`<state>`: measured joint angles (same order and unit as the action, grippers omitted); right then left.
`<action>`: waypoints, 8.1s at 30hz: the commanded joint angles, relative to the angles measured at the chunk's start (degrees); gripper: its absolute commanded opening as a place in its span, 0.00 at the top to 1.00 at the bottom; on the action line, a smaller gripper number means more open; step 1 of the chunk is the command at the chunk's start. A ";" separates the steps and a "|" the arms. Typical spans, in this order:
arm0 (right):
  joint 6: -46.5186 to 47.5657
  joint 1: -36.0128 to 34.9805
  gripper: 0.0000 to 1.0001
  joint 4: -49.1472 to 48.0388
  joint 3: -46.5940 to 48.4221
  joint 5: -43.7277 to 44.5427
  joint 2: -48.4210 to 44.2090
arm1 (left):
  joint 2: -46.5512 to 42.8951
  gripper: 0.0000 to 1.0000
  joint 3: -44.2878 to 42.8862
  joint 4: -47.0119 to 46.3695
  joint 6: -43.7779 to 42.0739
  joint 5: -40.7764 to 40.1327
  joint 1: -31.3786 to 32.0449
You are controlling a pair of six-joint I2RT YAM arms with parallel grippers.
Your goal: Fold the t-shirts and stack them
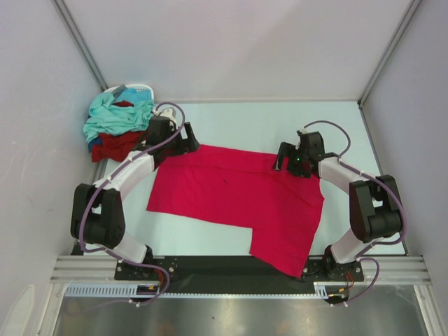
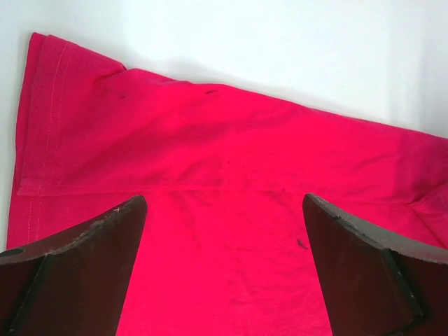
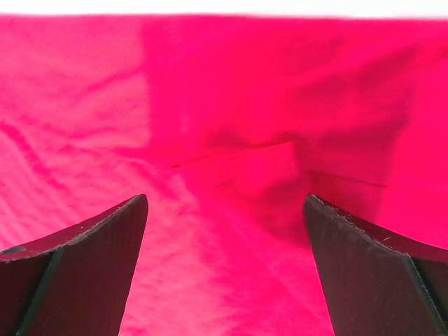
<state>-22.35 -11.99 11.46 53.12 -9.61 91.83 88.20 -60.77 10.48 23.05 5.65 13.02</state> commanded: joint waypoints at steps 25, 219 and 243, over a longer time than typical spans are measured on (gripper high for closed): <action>-1.03 -10.60 0.49 9.54 -2.50 -2.00 -6.48 | -2.86 0.00 0.48 -0.64 -1.08 -1.43 0.34; -21.51 20.43 0.13 26.77 -18.23 13.91 -39.37 | -17.72 0.26 26.94 4.29 27.75 -2.22 -11.87; -18.08 26.31 0.19 25.98 -17.44 14.53 -34.26 | -2.51 0.56 22.98 -3.71 27.40 -5.47 -9.94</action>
<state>-41.78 12.32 37.26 34.61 3.86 58.06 83.33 -36.82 7.73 49.60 1.41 2.04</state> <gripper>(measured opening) 0.808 0.454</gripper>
